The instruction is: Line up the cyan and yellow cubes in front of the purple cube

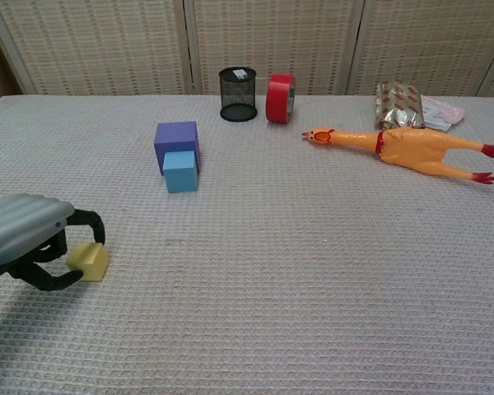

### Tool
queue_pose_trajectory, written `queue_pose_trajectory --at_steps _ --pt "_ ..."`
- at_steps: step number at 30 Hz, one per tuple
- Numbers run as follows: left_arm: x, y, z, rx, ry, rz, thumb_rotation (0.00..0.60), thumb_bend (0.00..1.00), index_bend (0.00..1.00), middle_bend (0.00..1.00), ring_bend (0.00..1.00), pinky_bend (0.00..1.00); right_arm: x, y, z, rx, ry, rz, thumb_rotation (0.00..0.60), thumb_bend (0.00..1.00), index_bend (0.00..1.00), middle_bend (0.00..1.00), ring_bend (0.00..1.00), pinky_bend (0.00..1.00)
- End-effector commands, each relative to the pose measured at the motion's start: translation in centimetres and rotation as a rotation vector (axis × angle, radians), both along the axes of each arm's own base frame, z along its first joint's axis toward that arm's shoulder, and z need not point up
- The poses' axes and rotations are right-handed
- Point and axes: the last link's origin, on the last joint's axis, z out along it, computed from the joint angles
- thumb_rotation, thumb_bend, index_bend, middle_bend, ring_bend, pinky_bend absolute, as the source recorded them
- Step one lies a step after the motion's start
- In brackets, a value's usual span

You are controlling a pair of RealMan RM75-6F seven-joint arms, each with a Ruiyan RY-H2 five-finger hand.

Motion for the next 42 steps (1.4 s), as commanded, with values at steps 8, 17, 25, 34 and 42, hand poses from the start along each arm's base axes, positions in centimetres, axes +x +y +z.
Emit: queue_pose_trajectory --at_steps 8,17,25,34,42 --pt "-0.2 0.3 -0.2 0.019 -0.011 -0.011 0.600 0.33 0.55 1.00 1.00 1.00 0.0 0.0 0.0 0.001 0.000 0.000 0.600 0.05 0.00 0.00 0.00 0.00" --pt "2.9 2.1 0.0 0.044 -0.048 -0.101 0.600 0.33 0.56 1.00 1.00 1.00 0.0 -0.2 -0.5 0.019 0.006 -0.005 0.600 0.05 0.00 0.00 0.00 0.00" --pt "7.2 5.7 -2.2 0.049 -0.052 -0.152 0.600 0.33 0.54 1.00 1.00 1.00 -0.4 -0.9 -0.7 0.018 0.016 -0.032 0.600 0.05 0.00 0.00 0.00 0.00" --pt "8.1 9.6 -4.8 0.039 0.020 -0.127 0.600 0.33 0.53 1.00 1.00 1.00 -0.9 -1.7 -0.9 0.021 0.016 -0.070 0.600 0.05 0.00 0.00 0.00 0.00" --pt "8.3 11.1 -5.1 0.050 0.010 -0.104 0.600 0.33 0.52 1.00 1.00 1.00 -1.2 -2.2 -1.2 0.029 0.021 -0.092 0.600 0.05 0.00 0.00 0.00 0.00"
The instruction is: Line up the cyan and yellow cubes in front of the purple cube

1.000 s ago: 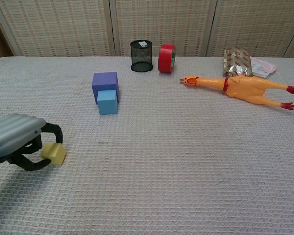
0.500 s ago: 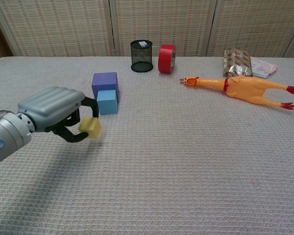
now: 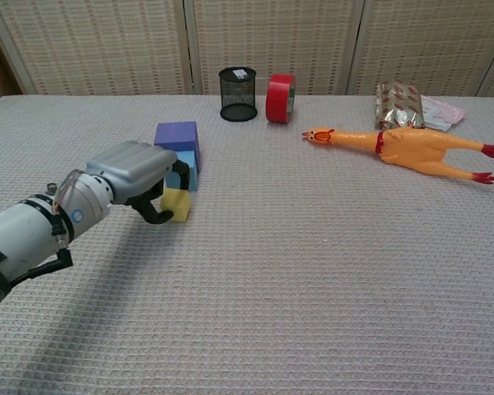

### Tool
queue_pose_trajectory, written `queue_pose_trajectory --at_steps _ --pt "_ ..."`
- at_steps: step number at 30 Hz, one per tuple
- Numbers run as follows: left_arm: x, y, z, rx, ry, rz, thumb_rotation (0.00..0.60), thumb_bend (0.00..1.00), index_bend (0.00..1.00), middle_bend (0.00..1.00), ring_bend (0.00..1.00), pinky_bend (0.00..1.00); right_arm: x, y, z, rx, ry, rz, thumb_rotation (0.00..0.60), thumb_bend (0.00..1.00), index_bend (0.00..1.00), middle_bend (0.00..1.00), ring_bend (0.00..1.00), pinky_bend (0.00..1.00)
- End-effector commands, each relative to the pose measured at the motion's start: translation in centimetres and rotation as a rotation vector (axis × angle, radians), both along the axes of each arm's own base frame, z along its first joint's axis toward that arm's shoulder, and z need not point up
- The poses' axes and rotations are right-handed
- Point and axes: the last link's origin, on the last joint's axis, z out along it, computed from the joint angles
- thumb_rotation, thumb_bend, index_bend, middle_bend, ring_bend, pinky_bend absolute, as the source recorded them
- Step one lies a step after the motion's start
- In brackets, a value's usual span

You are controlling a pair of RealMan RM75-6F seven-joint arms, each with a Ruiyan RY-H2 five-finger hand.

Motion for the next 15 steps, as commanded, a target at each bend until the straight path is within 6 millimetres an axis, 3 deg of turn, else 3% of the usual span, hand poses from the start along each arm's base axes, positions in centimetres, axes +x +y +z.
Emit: queue_pose_trajectory --at_steps 1,9,15 --pt "0.4 0.8 0.1 0.012 -0.014 0.006 0.600 0.33 0.52 1.00 1.00 1.00 -0.2 -0.3 -0.2 0.009 0.005 -0.010 0.600 0.05 0.00 0.00 0.00 0.00" --pt "0.0 2.4 0.1 0.037 0.020 0.021 0.600 0.33 0.52 1.00 1.00 1.00 -0.2 -0.5 -0.3 0.009 0.009 -0.019 0.600 0.05 0.00 0.00 0.00 0.00" --pt "-0.1 2.2 -0.2 0.027 0.023 0.023 0.600 0.33 0.49 1.00 1.00 1.00 -0.2 -0.6 -0.3 0.006 0.012 -0.023 0.600 0.05 0.00 0.00 0.00 0.00"
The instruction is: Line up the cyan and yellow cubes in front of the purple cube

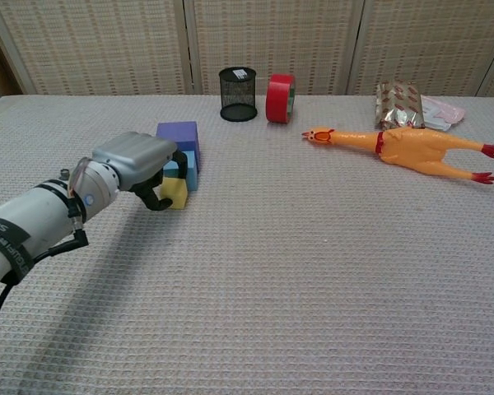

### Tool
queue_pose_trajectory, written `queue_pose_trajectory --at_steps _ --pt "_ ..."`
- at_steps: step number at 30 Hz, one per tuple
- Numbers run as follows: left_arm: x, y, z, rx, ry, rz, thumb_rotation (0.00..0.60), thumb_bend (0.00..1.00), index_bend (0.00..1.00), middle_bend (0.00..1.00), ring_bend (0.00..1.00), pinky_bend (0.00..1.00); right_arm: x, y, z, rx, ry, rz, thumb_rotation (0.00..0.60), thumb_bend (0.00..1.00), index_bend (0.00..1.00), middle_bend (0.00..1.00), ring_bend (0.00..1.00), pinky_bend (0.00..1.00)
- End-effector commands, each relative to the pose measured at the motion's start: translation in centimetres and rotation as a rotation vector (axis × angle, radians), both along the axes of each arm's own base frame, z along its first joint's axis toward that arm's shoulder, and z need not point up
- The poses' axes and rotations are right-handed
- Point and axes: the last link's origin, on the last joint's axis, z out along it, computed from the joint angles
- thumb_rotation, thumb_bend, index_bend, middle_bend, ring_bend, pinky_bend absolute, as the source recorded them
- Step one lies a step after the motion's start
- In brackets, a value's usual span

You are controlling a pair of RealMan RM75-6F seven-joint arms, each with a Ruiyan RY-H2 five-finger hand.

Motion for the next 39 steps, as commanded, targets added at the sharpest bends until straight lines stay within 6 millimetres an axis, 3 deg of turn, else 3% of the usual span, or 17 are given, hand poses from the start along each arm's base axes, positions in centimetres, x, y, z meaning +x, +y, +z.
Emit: queue_pose_trajectory --at_steps 1,13,22,32,39 --pt "0.1 -0.1 -0.1 -0.001 0.002 -0.005 0.600 0.33 0.48 1.00 1.00 1.00 0.0 0.0 0.0 0.003 0.001 0.001 0.600 0.05 0.00 0.00 0.00 0.00" --pt "0.0 -0.3 -0.2 -0.011 0.019 -0.012 0.600 0.33 0.36 1.00 1.00 1.00 0.1 0.2 0.2 -0.004 0.000 0.005 0.600 0.05 0.00 0.00 0.00 0.00" --pt "0.4 -0.8 0.4 0.007 -0.003 -0.038 0.600 0.33 0.34 1.00 1.00 1.00 0.1 0.3 0.1 0.002 0.001 0.007 0.600 0.05 0.00 0.00 0.00 0.00" --pt "0.5 -3.6 1.3 -0.025 -0.055 -0.072 0.600 0.33 0.41 1.00 1.00 1.00 0.4 0.6 0.3 -0.001 -0.007 0.019 0.600 0.05 0.00 0.00 0.00 0.00" --pt "-0.6 -6.0 1.1 -0.084 -0.040 -0.074 0.600 0.33 0.43 1.00 1.00 1.00 0.5 0.9 0.3 0.006 -0.011 0.031 0.600 0.05 0.00 0.00 0.00 0.00"
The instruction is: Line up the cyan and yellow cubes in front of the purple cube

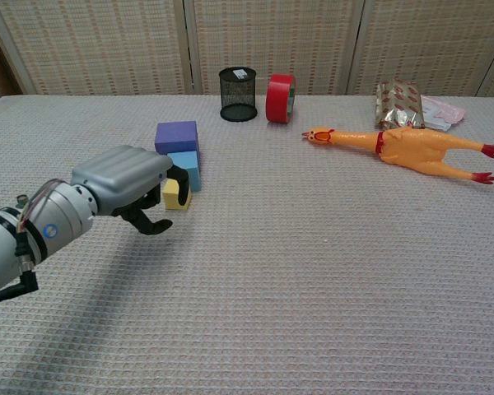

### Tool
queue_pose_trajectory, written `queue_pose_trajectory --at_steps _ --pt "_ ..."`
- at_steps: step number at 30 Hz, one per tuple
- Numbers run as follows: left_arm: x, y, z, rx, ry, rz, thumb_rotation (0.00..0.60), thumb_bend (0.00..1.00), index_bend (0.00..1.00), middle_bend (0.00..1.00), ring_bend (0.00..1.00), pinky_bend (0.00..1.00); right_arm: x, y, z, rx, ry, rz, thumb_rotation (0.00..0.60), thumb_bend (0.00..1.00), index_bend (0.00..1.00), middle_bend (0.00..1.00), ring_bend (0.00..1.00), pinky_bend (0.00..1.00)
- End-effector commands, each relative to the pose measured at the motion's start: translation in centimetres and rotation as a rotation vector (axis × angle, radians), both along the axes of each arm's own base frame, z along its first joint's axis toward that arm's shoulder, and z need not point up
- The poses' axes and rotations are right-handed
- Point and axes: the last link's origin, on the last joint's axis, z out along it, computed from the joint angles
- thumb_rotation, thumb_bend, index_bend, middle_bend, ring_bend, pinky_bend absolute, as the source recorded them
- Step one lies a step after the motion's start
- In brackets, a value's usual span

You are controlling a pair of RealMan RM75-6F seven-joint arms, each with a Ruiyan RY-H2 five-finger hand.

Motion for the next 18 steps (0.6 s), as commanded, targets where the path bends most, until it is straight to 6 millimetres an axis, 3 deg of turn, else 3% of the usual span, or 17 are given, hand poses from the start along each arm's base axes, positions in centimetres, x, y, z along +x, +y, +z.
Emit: queue_pose_trajectory --at_steps 1,9,18 --pt "-0.48 -0.24 -0.22 -0.020 0.034 0.009 0.600 0.33 0.40 1.00 1.00 1.00 0.05 0.06 -0.02 0.003 -0.001 0.003 0.600 0.05 0.00 0.00 0.00 0.00" --pt "-0.91 0.10 -0.57 -0.050 0.099 0.041 0.600 0.34 0.23 1.00 1.00 1.00 -0.05 0.09 0.20 -0.006 -0.003 0.000 0.600 0.05 0.00 0.00 0.00 0.00" --pt "-1.38 0.74 -0.48 -0.045 0.132 0.069 0.600 0.34 0.22 1.00 1.00 1.00 -0.05 0.04 0.13 -0.004 -0.001 -0.001 0.600 0.05 0.00 0.00 0.00 0.00"
